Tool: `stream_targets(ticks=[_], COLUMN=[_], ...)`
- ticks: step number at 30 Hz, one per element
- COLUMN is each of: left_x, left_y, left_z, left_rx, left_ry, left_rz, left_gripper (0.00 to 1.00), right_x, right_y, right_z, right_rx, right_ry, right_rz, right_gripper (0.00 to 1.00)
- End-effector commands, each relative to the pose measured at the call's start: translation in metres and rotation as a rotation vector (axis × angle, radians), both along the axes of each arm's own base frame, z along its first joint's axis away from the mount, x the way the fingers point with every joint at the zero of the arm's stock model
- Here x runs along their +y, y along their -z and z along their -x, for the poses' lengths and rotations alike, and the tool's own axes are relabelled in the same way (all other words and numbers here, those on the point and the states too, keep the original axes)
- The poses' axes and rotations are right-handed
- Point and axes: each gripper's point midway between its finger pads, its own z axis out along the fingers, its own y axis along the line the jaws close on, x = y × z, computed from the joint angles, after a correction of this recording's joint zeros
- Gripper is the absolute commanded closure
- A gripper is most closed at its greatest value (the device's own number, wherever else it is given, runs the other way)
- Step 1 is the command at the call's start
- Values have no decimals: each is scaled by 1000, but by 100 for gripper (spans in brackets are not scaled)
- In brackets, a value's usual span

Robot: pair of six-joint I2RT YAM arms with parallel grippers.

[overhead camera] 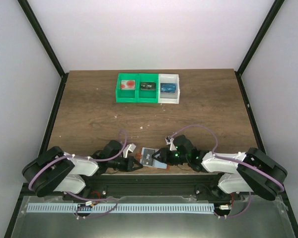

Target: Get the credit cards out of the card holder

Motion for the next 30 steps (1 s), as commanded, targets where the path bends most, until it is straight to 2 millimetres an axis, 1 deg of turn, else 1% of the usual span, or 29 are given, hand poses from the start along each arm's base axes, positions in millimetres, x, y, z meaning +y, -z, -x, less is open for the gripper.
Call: stream_targets(ticks=[1, 6, 9, 11, 21, 23, 26, 30], left_x=[-7, -8, -8, -9, -6, -6, -5, -3], left_y=[-20, -32, -34, -33, -18, -15, -9, -3], left_z=[-7, -22, -28, -30, -29, -28, -24, -24], left_rx=[-66, -121, -137, -142, -111, -116, -106, -97], left_ry=[5, -39, -39, -25, -5, 5, 20, 15], left_rz=[42, 26, 19, 15, 15, 8, 5, -12], left_gripper=[97, 94, 94, 94, 94, 94, 97, 100], right_x=[0, 5, 8, 9, 8, 8, 11, 10], right_y=[1, -5, -8, -7, 4, 11, 15, 21], right_z=[1, 0, -1, 0, -1, 0, 3, 3], right_rx=[-12, -27, -33, -32, -5, 18, 39, 40], right_ry=[2, -10, -16, -14, 20, 16, 10, 24], right_rz=[8, -13, -31, -29, -13, -2, -6, 7], right_gripper=[56, 56, 56, 56, 56, 56, 56, 60])
